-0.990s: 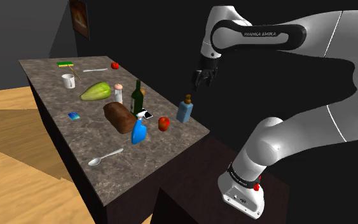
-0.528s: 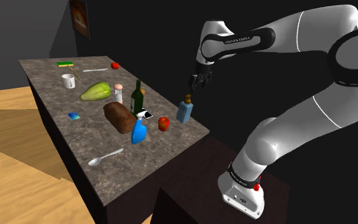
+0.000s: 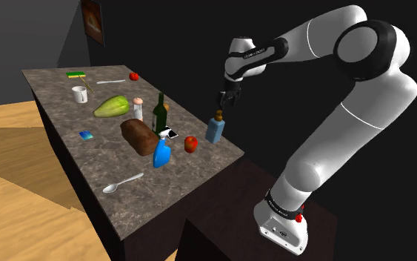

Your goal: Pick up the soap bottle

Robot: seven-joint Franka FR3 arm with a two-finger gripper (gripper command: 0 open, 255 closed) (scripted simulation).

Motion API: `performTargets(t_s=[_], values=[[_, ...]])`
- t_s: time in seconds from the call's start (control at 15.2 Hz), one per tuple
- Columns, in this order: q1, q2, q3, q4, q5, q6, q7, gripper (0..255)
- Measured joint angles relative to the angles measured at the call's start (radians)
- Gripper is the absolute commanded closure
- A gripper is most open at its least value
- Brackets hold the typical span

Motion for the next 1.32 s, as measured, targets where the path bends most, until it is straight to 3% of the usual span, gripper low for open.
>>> performTargets(t_s=[0.53,1.19,1.32], values=[[-0.054,0.314,-0.051,0.226,0.120,0.092,-0.167,0],[-0.185,0.690,-0.021,0.586,0.260,0.104,-0.316,0],[-0.194,0.719,-0.016,0.607,0.268,0.113,-0.321,0]])
